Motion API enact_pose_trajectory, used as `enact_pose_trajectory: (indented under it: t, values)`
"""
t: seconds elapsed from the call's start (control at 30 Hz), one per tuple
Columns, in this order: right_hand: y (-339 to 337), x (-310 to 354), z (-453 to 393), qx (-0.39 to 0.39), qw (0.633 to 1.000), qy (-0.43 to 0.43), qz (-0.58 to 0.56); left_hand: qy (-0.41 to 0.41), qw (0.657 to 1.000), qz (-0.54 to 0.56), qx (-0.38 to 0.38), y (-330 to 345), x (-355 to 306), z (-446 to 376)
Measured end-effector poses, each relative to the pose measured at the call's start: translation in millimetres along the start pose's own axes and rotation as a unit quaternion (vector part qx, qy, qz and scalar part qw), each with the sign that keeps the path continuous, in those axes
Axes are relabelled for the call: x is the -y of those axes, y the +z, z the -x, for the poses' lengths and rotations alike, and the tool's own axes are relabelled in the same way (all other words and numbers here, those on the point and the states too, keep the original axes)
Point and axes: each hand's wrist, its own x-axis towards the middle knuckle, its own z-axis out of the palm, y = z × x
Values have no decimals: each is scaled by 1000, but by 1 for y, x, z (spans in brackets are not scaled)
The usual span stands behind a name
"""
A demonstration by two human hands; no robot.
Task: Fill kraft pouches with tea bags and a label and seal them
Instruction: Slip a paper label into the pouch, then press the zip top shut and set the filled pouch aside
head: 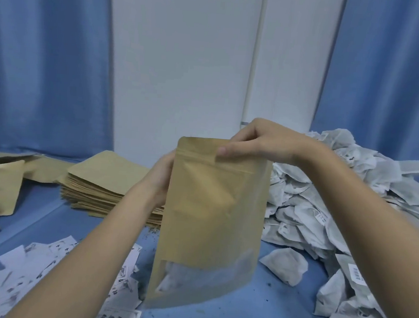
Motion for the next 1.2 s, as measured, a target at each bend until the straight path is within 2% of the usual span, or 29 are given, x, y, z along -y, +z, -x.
enact_pose_trajectory:
  t: [0.07,0.13,0.2,0.27,0.37,0.43,0.6,0.77,0.87,1.0,1.1,1.2]
  values:
    - [2,2,-4,-20,999,37,34,22,996,60,68,-13,-18,10]
    - [4,7,-8,-27,995,78,64,38,996,12,86,-23,-27,17]
    - [7,11,-15,-33,992,99,78,66,990,-109,59,-26,-27,21]
    - [11,14,-20,-51,989,97,95,94,983,-159,19,-18,-24,24]
    - [10,8,-19,-104,992,61,47,129,982,-130,-53,-12,-19,23]
    - [3,-3,-11,-112,992,34,38,143,979,-121,-87,-13,-18,21]
    - [-6,-29,1,-124,974,12,190,167,968,-95,-164,-20,-11,15]
    - [1,-37,-1,-162,947,58,270,210,957,-85,-180,-8,1,15]
    - [6,-34,-5,-163,937,38,308,230,947,-107,-196,-3,6,14]
    - [16,-17,-17,-158,968,-37,194,256,933,-152,-200,5,6,14]
    - [18,-3,-27,-125,984,-33,124,258,935,-160,-186,11,5,17]
    - [16,6,-32,-92,988,-26,124,247,931,-168,-210,11,6,21]
